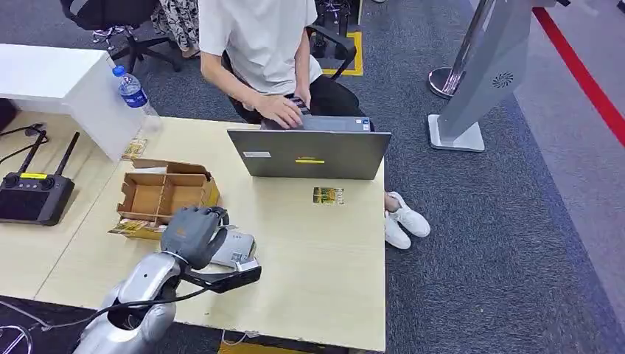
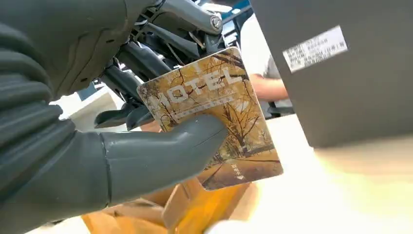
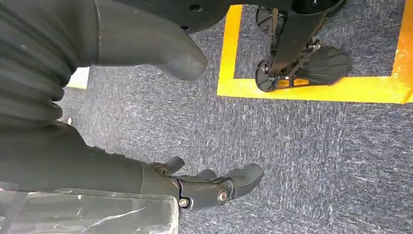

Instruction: Pass the card to the sensor for recognition and then transmit it.

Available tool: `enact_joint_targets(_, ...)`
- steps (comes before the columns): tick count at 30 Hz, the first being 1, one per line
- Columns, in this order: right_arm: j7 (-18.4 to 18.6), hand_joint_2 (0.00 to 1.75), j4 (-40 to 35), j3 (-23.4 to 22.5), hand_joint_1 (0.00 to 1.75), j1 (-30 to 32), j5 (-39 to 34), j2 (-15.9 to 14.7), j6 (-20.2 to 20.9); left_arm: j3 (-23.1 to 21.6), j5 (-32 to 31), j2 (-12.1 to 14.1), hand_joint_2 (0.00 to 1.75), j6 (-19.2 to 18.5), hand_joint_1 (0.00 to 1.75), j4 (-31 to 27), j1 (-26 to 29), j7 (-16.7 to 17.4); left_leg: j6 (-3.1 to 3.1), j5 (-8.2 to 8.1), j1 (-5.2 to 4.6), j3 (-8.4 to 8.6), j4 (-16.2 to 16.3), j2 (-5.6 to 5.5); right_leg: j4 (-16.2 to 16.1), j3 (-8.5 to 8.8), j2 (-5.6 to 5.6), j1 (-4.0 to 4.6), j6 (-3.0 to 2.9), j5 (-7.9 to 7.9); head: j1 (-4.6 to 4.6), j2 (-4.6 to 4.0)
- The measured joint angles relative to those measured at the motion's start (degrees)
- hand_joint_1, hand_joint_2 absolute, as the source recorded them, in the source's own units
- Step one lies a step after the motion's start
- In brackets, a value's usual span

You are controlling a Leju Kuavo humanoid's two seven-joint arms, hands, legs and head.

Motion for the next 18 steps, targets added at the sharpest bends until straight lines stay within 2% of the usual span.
enact_joint_targets(10,0.44,1.75,0.0,0.0,0.0,-0.1,1.01,0.0,0.11,0.0,-2.38,-1.77,1.75,-1.31,1.75,5.77,-0.06,3.28,0.0,0.0,0.0,0.0,0.0,0.0,0.0,0.0,0.0,0.0,0.0,0.0,0.0,0.0)
enact_joint_targets(18,0.83,1.75,0.0,0.0,0.0,-0.38,1.07,0.0,0.17,0.0,-3.08,-3.45,1.75,-3.85,1.75,8.94,-1.36,3.98,0.0,0.0,-0.01,0.01,0.0,-0.03,0.0,0.03,-0.03,-0.01,0.0,0.0,0.0,0.0)
